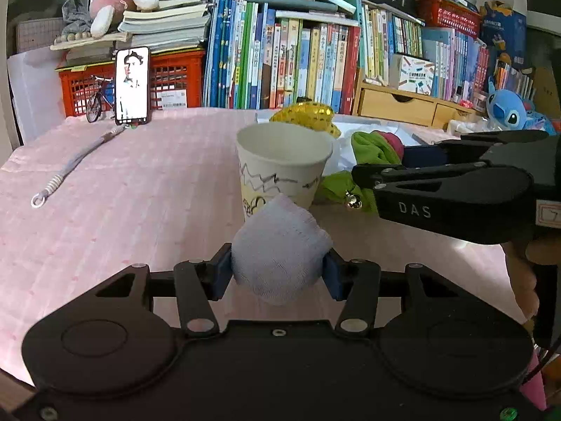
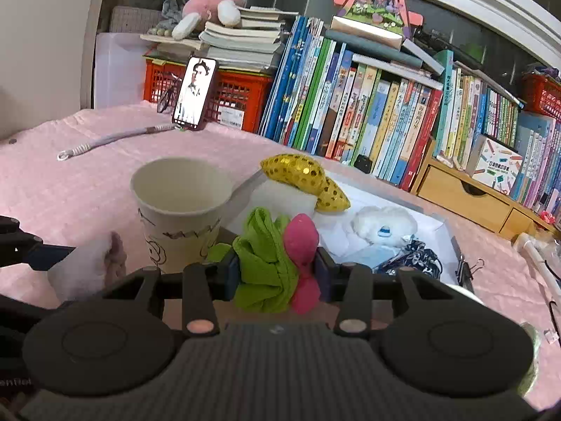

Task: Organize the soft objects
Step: 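Carry the white mesh ball with the left tool while the right tool carries the scrunchie to the tray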

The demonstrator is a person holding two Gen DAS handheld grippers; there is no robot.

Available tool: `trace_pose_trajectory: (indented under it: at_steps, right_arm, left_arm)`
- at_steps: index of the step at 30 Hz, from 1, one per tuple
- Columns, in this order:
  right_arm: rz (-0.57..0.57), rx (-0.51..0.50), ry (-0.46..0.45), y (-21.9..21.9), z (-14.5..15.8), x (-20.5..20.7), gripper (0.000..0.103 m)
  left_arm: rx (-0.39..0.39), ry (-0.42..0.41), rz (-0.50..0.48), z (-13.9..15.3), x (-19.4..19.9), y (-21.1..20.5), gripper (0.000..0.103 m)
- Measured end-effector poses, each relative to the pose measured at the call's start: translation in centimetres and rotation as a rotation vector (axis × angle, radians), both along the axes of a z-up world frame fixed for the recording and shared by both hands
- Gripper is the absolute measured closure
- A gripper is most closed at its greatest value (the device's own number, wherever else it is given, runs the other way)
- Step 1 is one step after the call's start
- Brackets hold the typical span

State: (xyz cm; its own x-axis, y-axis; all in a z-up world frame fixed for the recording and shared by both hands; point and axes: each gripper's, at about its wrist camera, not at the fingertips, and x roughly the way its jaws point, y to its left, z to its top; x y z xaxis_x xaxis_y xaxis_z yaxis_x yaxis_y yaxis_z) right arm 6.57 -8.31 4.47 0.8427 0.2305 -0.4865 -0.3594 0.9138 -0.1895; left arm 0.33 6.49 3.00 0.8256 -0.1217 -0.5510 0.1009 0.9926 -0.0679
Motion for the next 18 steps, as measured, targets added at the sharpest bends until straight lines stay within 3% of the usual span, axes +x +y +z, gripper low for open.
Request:
trace_pose_trajectory:
  at_steps: [10, 18]
  right_arm:
    - [-0.007, 0.05, -0.057, -1.6, 2.9, -1.2, 0.055]
    - [-0.036, 0.091, -0.093, -3.3, 5.4, -1.6, 0.055]
  left_arm:
    - [-0.035, -0.037, -0.026, 3.5, -0.8, 0.6, 0.054]
    - [-0.01, -0.126, -0.055, 7.6, -0.2, -0.2, 0.054]
